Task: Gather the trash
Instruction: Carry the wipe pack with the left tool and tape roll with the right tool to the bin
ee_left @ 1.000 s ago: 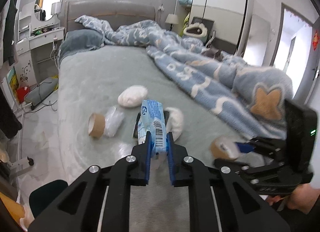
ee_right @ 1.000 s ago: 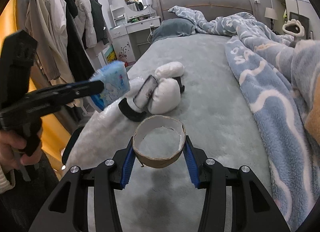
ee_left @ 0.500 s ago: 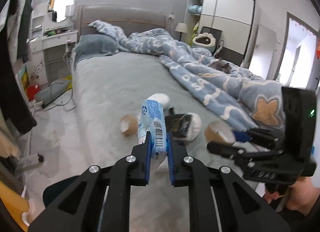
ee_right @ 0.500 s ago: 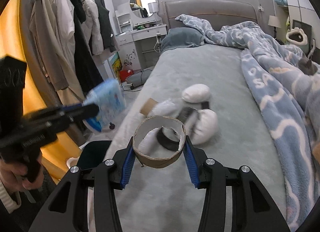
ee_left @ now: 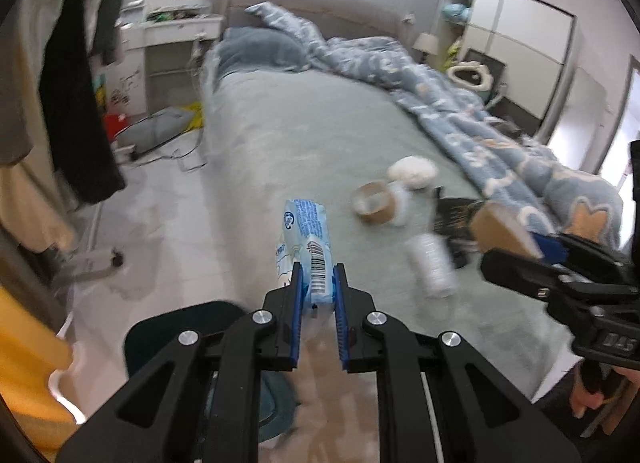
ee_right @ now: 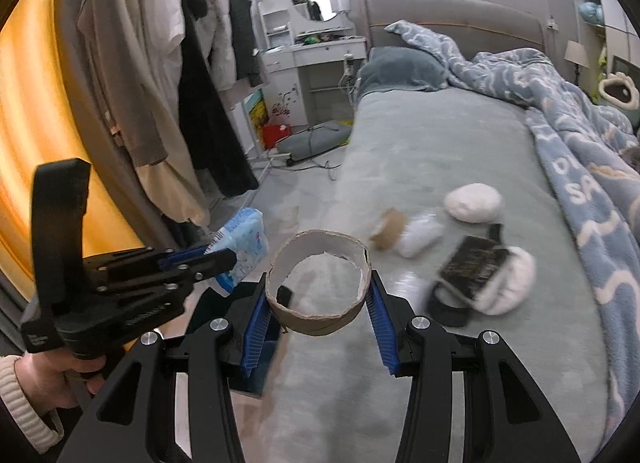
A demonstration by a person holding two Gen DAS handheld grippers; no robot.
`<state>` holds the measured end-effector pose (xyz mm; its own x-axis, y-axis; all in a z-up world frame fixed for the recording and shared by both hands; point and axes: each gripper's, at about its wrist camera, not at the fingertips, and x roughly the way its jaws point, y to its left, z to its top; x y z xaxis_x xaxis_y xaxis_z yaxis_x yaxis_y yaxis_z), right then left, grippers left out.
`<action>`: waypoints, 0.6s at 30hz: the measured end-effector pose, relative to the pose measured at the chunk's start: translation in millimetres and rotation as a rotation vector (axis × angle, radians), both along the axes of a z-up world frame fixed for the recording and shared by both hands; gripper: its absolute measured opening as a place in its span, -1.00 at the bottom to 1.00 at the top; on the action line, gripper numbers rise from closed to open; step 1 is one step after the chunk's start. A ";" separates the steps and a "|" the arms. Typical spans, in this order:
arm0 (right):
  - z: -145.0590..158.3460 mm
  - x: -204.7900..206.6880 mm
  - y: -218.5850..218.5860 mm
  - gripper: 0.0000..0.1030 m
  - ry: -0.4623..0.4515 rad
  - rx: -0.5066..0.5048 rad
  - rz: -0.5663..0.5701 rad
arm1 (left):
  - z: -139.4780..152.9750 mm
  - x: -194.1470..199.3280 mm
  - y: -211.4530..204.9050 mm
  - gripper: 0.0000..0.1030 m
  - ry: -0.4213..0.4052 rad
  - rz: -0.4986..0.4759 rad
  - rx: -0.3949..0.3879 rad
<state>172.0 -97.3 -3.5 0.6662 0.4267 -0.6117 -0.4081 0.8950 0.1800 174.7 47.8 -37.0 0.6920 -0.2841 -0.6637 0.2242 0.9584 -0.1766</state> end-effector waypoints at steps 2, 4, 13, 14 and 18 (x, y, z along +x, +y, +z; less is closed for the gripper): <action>-0.9 2.0 15.5 -0.08 0.004 -0.013 0.023 | -9.6 1.1 13.9 -0.69 0.026 0.019 0.007; -2.6 3.5 30.5 -0.08 0.011 -0.018 0.044 | -21.1 3.3 30.0 -0.69 0.062 0.029 -0.016; -12.9 11.9 88.6 -0.08 0.060 -0.014 0.112 | -78.4 3.0 93.6 -0.72 0.234 0.117 0.014; -15.2 13.0 96.3 -0.08 0.067 -0.018 0.119 | -83.0 2.7 98.8 -0.72 0.250 0.121 0.012; -23.7 18.8 118.9 -0.08 0.095 -0.034 0.137 | -101.0 2.0 113.0 -0.72 0.319 0.128 -0.014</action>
<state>190.8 21.6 -27.2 0.5419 0.4877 -0.6845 -0.5095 0.8383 0.1940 176.7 160.8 -138.0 0.4813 -0.2190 -0.8488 0.0334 0.9722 -0.2319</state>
